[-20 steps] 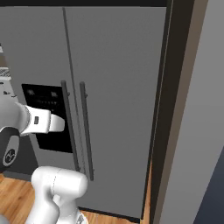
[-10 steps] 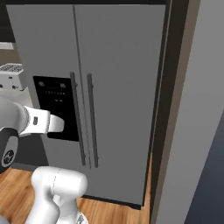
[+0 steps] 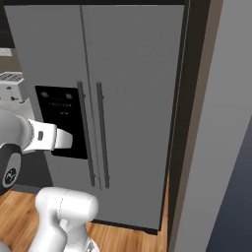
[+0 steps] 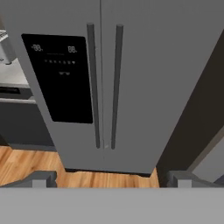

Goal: Gather the cucumber and squash from the fridge and place them on a tray on the dining counter. Then gather the steak and chicken drumstick from the fridge and place them on the other tray.

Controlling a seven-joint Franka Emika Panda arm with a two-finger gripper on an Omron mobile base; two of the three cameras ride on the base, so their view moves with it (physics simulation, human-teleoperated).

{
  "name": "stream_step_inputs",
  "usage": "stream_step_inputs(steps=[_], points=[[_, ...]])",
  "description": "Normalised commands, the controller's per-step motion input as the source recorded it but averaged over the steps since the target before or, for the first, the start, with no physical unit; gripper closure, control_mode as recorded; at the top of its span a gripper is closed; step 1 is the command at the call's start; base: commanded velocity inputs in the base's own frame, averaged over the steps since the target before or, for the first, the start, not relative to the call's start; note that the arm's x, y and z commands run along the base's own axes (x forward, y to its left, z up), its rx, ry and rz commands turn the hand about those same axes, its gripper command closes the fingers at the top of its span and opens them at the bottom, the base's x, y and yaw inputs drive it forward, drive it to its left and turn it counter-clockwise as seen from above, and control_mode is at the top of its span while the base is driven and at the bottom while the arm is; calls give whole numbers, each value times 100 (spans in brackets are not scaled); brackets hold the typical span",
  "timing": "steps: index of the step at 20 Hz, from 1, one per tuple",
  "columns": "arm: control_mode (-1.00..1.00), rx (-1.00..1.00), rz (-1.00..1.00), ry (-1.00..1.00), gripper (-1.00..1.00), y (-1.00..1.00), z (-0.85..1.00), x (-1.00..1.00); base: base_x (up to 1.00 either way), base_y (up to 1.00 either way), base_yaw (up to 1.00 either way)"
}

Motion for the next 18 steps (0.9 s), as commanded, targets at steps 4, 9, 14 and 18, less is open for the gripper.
stream_step_inputs(steps=[4, 9, 14, 18], points=[[100, 0, 0, 0, -100, 0, 0, 0, -1, 26, -3], [100, 0, 0, 0, -100, 0, 0, 0, -1, 24, 0], [100, 0, 0, 0, -100, 0, 0, 0, 0, 16, 8], [100, 0, 0, 0, -100, 0, 0, 0, 0, 19, 16]])
